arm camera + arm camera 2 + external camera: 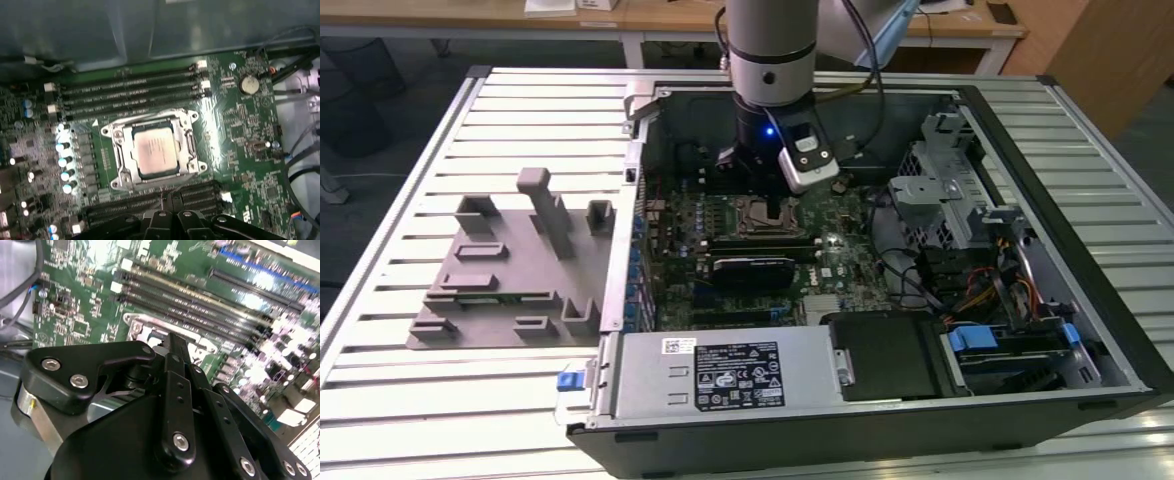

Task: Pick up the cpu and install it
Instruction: 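Install the second cpu locking lever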

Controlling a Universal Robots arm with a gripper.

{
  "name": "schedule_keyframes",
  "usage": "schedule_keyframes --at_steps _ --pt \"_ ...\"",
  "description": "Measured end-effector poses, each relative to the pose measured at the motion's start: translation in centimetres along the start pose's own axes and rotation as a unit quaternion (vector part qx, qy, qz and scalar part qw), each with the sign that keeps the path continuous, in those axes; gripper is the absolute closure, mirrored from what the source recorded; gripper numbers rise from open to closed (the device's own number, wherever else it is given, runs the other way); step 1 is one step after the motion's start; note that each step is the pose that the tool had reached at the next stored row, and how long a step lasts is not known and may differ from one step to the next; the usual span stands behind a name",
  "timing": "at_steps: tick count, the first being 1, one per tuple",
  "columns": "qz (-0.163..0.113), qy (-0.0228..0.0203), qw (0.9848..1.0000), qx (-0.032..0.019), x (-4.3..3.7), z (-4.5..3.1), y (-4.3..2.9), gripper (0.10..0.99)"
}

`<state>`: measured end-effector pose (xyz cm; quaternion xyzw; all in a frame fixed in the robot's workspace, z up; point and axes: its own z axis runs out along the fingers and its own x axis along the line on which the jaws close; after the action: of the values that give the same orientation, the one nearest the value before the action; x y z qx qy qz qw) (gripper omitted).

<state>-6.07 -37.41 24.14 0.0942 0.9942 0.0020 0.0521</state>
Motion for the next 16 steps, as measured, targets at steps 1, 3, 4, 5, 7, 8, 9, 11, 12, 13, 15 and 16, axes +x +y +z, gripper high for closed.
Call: schedule_keyframes --at_steps 1,3,4,5,7,8,9,11,12,13,15,16 --pt "0.0 0.0 1.0 0.0 -0.04 0.0 -0.22 0.98" --pt "0.0 0.0 1.0 0.0001 -0.12 0.0 -0.6 0.98" --pt "0.0 0.0 1.0 0.0 -0.13 0.02 -0.68 0.98" --pt "0.0 -0.0001 1.0 -0.0001 -0.12 0.06 -0.69 0.98" --pt "-0.001 0.0 1.0 -0.0003 -0.06 0.16 -0.7 0.98" --pt "-0.002 0.0 1.0 -0.0004 -0.01 0.21 -0.71 0.98" --pt "-0.002 0.0001 1.0 -0.0004 0.06 0.25 -0.73 0.98" --pt "-0.003 0.0 1.0 -0.0005 0.25 0.35 -0.77 0.98" --pt "-0.003 0.0 1.0 -0.0006 0.35 0.41 -0.78 0.98" --pt "-0.003 0.0 1.0 -0.0006 0.44 0.48 -0.8 0.98" --pt "-0.003 0.0 1.0 -0.0006 0.63 0.63 -0.83 0.98" --pt "-0.003 0.0 1.0 -0.0006 0.73 0.72 -0.85 0.98"
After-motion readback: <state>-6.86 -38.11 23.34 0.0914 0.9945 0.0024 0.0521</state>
